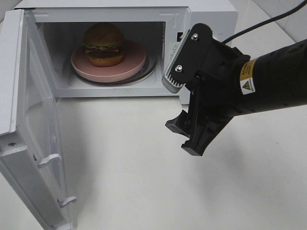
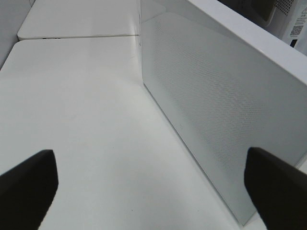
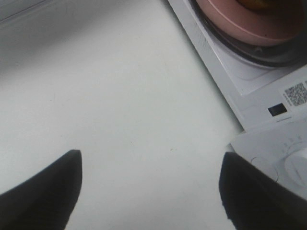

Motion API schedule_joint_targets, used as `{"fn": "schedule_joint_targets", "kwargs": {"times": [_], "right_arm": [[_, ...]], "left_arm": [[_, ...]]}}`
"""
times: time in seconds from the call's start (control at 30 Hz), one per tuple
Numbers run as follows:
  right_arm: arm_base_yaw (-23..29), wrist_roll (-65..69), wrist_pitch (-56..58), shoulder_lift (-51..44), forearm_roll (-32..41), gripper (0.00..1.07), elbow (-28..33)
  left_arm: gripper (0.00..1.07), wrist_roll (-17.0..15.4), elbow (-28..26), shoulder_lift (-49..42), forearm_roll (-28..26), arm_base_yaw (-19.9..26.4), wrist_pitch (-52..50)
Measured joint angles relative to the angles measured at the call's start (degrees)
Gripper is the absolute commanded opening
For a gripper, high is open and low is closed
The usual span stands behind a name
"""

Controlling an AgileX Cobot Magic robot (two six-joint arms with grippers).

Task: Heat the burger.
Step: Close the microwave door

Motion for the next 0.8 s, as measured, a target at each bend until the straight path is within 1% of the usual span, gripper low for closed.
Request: {"fn": "schedule_joint_targets", "kwargs": {"times": [0.07, 0.17, 0.23, 0.3, 0.4, 0.43, 0.5, 0.53, 0.6, 0.63, 0.67, 0.73, 0.77, 0.8], "right_arm": [[0.00, 0.63, 0.69, -0.86, 0.74, 0.76, 0.17], [0.00, 3.21, 5.10, -3.84, 3.78, 0.76, 0.17], [0.00, 4.01, 6.65, -4.70, 4.47, 0.76, 0.17], [0.00, 5.44, 11.92, -7.22, 6.19, 0.76, 0.17], [0.00, 5.79, 15.13, -9.11, 7.22, 0.76, 0.17], [0.00, 5.96, 18.28, -11.00, 8.65, 0.76, 0.17], [0.00, 6.02, 19.94, -12.15, 9.57, 0.76, 0.17], [0.00, 6.02, 22.80, -14.32, 11.17, 0.76, 0.17], [0.00, 6.02, 24.47, -15.58, 11.63, 0.76, 0.17], [0.00, 6.25, 27.90, -18.11, 12.32, 0.76, 0.17], [0.00, 6.25, 27.90, -18.11, 12.32, 0.76, 0.17], [0.00, 7.51, 32.49, -21.20, 12.66, 0.76, 0.17], [0.00, 7.51, 32.49, -21.20, 12.66, 0.76, 0.17], [0.00, 8.82, 35.98, -22.92, 12.72, 0.76, 0.17]], "left_arm": [[0.98, 0.00, 0.00, 0.00, 0.00, 0.00, 0.00], [0.98, 0.00, 0.00, 0.00, 0.00, 0.00, 0.00], [0.98, 0.00, 0.00, 0.00, 0.00, 0.00, 0.00], [0.98, 0.00, 0.00, 0.00, 0.00, 0.00, 0.00], [0.98, 0.00, 0.00, 0.00, 0.00, 0.00, 0.00], [0.98, 0.00, 0.00, 0.00, 0.00, 0.00, 0.00], [0.98, 0.00, 0.00, 0.00, 0.00, 0.00, 0.00], [0.98, 0.00, 0.00, 0.00, 0.00, 0.00, 0.00], [0.98, 0.00, 0.00, 0.00, 0.00, 0.00, 0.00], [0.98, 0.00, 0.00, 0.00, 0.00, 0.00, 0.00], [0.98, 0.00, 0.00, 0.00, 0.00, 0.00, 0.00], [0.98, 0.00, 0.00, 0.00, 0.00, 0.00, 0.00], [0.98, 0.00, 0.00, 0.00, 0.00, 0.00, 0.00], [0.98, 0.00, 0.00, 0.00, 0.00, 0.00, 0.00]]}}
